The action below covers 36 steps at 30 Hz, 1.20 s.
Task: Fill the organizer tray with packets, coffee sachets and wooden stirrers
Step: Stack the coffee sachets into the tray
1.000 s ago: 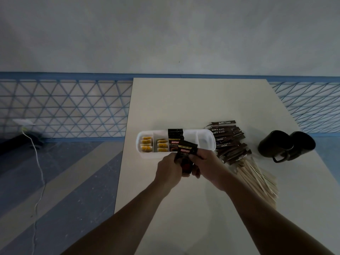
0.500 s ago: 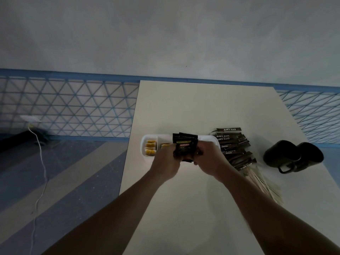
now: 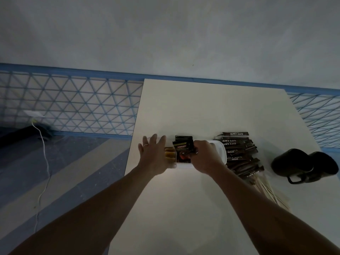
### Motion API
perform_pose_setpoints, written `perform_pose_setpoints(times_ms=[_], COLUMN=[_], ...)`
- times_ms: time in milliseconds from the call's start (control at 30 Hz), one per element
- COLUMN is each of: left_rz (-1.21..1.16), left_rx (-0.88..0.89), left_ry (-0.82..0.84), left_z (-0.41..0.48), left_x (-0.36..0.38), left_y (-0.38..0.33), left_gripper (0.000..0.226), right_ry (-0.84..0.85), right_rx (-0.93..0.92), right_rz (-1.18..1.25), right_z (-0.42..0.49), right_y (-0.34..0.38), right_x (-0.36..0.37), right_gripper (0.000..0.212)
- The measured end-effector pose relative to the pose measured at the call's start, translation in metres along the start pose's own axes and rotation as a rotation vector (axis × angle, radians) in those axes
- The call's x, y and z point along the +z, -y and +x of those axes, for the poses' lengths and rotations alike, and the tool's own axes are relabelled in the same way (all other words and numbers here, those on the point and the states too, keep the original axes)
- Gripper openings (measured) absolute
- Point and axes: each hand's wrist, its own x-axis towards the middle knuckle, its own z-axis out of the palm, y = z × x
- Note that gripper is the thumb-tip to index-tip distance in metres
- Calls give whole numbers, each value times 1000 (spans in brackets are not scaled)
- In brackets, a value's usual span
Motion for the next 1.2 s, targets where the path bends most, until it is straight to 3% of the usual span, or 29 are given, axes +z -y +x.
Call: perform_pose_setpoints(times_ms=[500, 633, 733, 900, 1200], left_rz=[-21, -19, -16, -17, -30], left_rx=[10, 16, 12, 8, 7], left_ry=[-67, -58, -48, -49, -65], left_z=[8, 7, 7, 7, 9], left_x=[12, 12, 11, 12, 16], left_y=[7, 7, 7, 7, 9], left_gripper=[112, 111, 111, 111, 112], right_ry=[41, -69, -42, -170, -209], right_rx=[-36, -67, -117, -237, -214], right_rz=[-56, 53, 124, 94, 107], right_z=[9, 5, 6, 5, 3], right_y=[-8, -10, -11, -9, -10], right_x=[12, 0, -10, -6, 13], right_gripper=[9, 36, 49, 17, 17])
